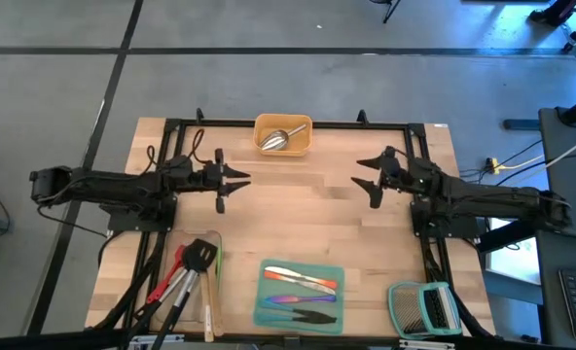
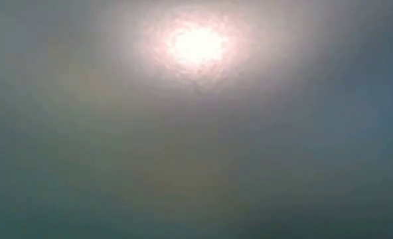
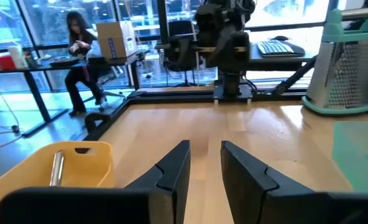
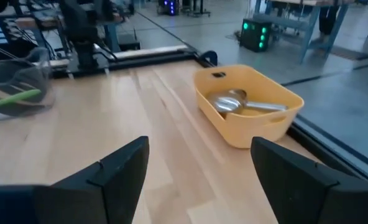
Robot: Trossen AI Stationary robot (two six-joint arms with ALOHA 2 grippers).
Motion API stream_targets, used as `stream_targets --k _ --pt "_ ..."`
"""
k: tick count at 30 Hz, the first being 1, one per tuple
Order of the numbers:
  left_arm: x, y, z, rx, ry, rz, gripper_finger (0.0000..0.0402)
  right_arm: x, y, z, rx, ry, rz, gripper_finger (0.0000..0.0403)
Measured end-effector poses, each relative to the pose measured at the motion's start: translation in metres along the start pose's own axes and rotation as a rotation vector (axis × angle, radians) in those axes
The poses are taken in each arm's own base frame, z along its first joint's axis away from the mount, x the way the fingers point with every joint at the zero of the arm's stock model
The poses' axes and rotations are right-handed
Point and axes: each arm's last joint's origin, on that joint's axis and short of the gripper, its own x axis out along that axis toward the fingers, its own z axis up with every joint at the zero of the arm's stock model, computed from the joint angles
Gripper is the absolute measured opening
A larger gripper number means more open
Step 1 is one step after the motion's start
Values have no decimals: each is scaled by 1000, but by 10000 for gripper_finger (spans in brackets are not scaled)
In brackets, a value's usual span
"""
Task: Pick & Place Kitchen Items
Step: Return to Home Position
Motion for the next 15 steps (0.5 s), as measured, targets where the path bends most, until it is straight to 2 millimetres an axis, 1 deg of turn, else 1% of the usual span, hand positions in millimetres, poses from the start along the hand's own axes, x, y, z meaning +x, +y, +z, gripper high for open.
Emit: stream_targets --k 3,7,9,11,15 --pt "0 1 -1 -4 4 -13 86 -5 12 0 -19 -3 -5 287" --pt "0 -4 0 -17 -2 -136 86 -11 27 -6 -32 41 8 287" --pt "0 -7 0 -27 -2 -160 86 -13 35 -11 -43 49 45 287" --pt "0 -9 0 -29 -2 -156 86 -16 40 -19 -54 47 51 287" --pt "0 -11 0 -23 -1 -132 86 -22 44 -37 -52 7 35 287"
